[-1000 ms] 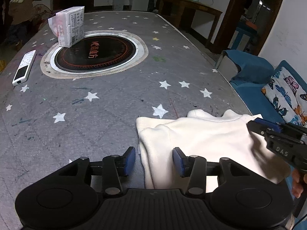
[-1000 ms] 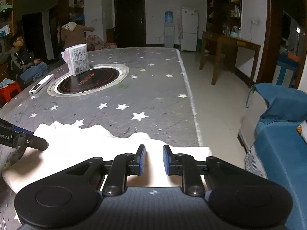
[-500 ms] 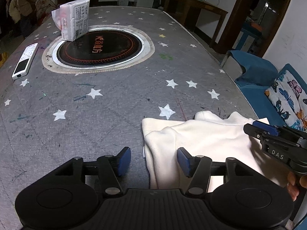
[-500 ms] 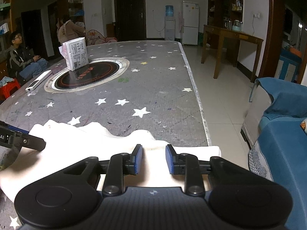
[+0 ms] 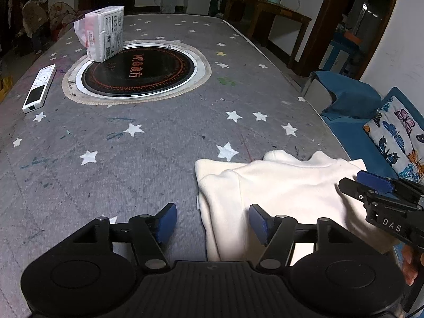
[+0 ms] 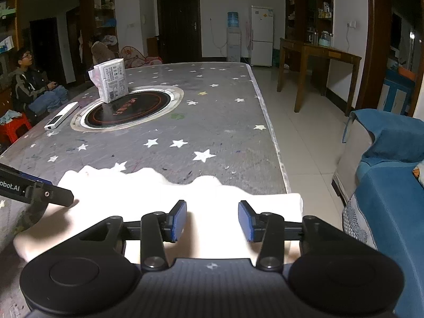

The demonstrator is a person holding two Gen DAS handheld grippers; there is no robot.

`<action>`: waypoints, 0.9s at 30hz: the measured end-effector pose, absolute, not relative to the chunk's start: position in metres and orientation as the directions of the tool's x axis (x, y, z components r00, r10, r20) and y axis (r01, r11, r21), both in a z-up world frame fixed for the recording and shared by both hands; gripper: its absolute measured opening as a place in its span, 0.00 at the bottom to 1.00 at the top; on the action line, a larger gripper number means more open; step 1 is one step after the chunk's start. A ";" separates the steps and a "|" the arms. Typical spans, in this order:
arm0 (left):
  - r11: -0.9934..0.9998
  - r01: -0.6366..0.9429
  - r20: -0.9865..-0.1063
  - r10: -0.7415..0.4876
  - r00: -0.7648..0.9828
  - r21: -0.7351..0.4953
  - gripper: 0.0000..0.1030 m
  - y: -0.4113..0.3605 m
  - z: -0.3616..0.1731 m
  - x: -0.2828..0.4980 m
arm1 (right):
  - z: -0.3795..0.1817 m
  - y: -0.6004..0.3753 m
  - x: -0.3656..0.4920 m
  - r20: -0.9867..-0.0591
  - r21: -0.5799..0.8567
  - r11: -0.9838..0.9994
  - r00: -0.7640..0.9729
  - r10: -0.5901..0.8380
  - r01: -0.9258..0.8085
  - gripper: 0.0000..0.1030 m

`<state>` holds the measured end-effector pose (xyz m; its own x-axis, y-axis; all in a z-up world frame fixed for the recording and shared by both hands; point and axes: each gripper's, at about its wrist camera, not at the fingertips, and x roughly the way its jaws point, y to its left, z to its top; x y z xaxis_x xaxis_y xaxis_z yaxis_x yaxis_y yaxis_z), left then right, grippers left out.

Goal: Fold clothes

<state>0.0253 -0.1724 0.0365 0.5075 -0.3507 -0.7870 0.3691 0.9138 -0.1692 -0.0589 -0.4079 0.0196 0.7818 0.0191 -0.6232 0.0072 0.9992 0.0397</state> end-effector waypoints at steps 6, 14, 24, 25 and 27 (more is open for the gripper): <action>0.909 0.379 -0.780 -0.363 0.509 -0.175 0.69 -0.168 0.039 0.014 | 0.022 -0.404 -0.075 -0.615 0.050 0.999 0.788 0.017 0.018 0.52; 0.903 0.395 -0.782 -0.365 0.506 -0.166 0.76 -0.166 0.037 -0.006 | 0.021 -0.399 -0.096 -0.612 0.062 0.998 0.791 0.018 0.026 0.57; 0.895 0.424 -0.766 -0.367 0.527 -0.137 0.85 -0.164 0.042 -0.032 | 0.022 -0.391 -0.118 -0.601 0.065 0.998 0.799 0.018 0.027 0.69; 0.895 0.426 -0.765 -0.366 0.530 -0.134 0.86 -0.164 0.042 -0.034 | 0.022 -0.390 -0.120 -0.601 0.066 0.997 0.799 0.019 0.027 0.70; 0.894 0.428 -0.763 -0.366 0.533 -0.130 0.87 -0.164 0.042 -0.038 | 0.022 -0.388 -0.123 -0.601 0.068 0.997 0.799 0.020 0.026 0.72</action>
